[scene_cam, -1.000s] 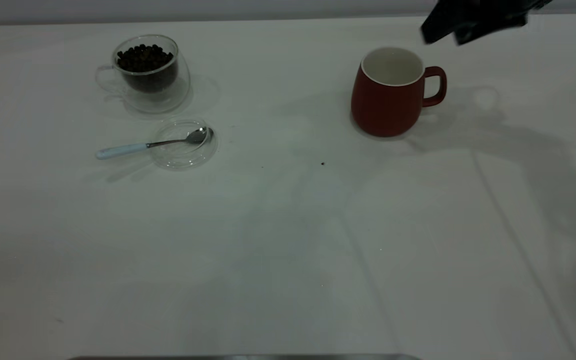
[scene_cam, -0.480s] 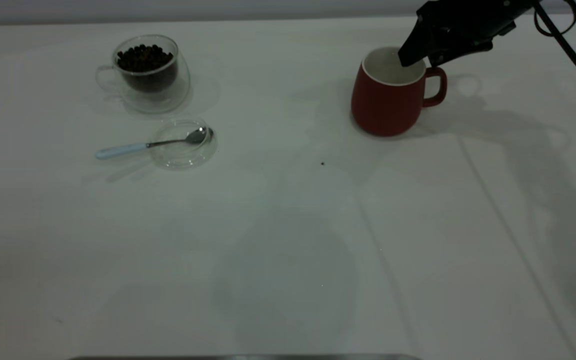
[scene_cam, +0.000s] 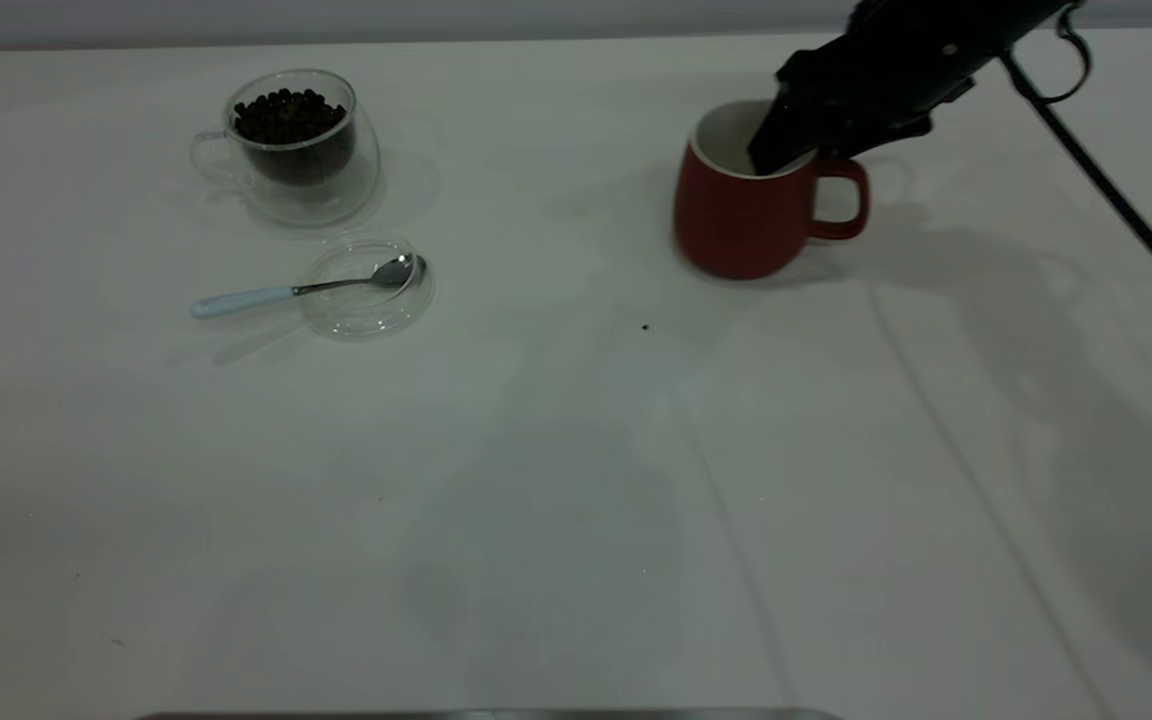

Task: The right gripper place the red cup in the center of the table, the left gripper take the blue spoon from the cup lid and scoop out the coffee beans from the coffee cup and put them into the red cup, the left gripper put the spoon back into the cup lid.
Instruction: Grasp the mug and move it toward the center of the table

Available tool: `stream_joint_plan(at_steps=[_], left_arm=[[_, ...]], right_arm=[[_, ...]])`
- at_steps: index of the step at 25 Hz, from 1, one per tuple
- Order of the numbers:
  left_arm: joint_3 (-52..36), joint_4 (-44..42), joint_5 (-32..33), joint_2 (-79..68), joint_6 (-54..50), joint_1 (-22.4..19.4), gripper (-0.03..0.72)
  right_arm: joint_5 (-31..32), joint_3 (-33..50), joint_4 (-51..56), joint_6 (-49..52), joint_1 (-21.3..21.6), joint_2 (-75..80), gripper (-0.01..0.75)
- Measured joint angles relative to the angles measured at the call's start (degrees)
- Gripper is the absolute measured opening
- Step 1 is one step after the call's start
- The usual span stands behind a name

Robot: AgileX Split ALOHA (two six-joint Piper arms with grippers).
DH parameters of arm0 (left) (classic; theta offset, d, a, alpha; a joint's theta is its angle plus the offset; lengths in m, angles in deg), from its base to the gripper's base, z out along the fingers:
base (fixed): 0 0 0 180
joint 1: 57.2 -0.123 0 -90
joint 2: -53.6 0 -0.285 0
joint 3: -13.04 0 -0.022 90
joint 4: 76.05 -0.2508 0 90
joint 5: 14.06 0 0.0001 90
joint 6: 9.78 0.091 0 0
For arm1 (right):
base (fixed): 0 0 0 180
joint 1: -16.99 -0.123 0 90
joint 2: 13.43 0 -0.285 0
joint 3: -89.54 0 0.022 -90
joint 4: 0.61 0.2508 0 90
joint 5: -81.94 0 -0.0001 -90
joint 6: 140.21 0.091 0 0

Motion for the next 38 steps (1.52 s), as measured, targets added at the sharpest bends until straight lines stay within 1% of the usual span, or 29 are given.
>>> stream_joint_plan(at_steps=[9,16,25,31,38], left_arm=[[0.00,0.00,0.00,0.00,0.00,0.00,0.556],[0.00,0.00,0.00,0.00,0.00,0.00,0.556],[0.00,0.00,0.00,0.00,0.00,0.00,0.556],[0.00,0.00,0.00,0.00,0.00,0.00,0.556],[0.00,0.00,0.00,0.00,0.00,0.00,0.556]], right_arm=[[-1.09,0.00,0.49,0.00,-5.33,0.07,0.575],[-3.16,0.00,3.87,0.00,-8.98,0.07,0.575],[-4.55,0.00,5.16,0.00,-10.11,0.07,0.575],[-6.16,0.00,9.34,-1.84,-11.49,0.14,0.575],[-6.28,0.00,8.66,-3.62,-11.80,0.07,0.573]])
